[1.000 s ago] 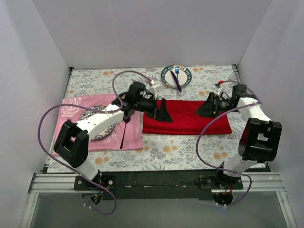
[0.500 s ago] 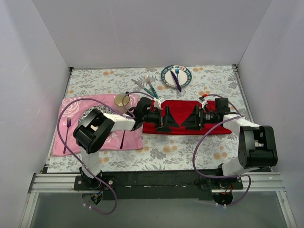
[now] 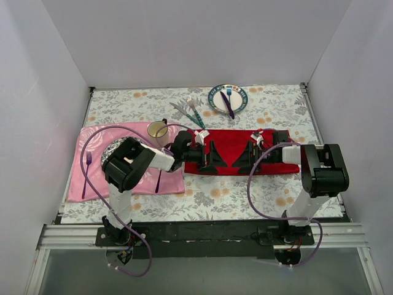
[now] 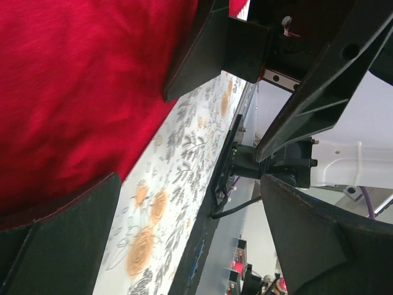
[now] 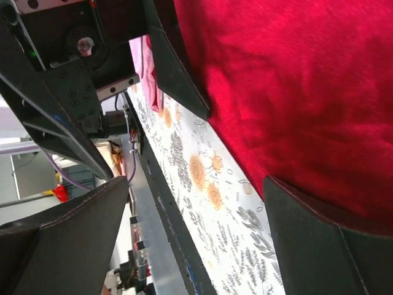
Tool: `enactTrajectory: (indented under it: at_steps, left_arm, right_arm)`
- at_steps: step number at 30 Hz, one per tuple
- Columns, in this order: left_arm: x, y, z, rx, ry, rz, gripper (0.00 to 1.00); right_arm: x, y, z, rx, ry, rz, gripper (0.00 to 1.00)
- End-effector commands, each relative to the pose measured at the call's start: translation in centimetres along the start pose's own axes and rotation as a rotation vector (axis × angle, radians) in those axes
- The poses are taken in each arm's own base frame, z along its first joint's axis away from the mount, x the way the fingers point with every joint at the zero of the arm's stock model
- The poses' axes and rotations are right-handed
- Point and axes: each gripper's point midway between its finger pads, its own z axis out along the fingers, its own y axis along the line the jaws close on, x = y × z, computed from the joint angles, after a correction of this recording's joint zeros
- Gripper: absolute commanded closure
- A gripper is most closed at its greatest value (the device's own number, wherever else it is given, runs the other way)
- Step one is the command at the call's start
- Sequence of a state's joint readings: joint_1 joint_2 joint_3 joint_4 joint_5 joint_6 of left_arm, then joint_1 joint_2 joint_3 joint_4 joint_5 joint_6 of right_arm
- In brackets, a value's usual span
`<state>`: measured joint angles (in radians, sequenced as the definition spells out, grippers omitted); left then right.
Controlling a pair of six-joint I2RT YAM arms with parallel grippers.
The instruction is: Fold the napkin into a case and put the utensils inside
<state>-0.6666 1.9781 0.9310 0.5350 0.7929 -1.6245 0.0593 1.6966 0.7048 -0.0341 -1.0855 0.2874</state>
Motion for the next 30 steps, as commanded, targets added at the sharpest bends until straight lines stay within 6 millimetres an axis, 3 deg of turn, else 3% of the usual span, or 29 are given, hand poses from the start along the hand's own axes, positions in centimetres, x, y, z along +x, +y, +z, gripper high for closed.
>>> enactTrajectory:
  at_steps: [1,7,14,22,26,30]
  left_arm:
    - [-0.2,1.1,-1.4,0.03,-0.014,-0.035,0.02]
    - [0.7,2.8,-2.6,0.024,-0.005,-0.095,0.02]
    - [0.2,3.5,-3.7,0.021,-0.019,-0.099,0.02]
    - [0.2,4.6,-3.9,-0.013,-0.03,-0.119,0.02]
    - [0.1,5.2,-4.0,-0.044,-0.048,-0.134,0.02]
    - [0.2,5.4,-4.1,-0.053,-0.051,-0.141,0.02]
  right_arm:
    - [1.0,-0.9,0.5,-0.029,0.042,-0.024,0.01]
    - [1.5,-2.9,0.2,-0.021,0.065,0.024,0.01]
    - [1.8,-4.5,-1.0,-0.002,0.051,0.062,0.02]
    - [0.8,-4.8,-3.1,-0.005,0.028,0.032,0.02]
    - [1.1,-4.4,-4.5,-0.007,0.018,0.061,0.01]
    - [1.5,-5.3,-6.0,0.024,0.008,0.054,0.01]
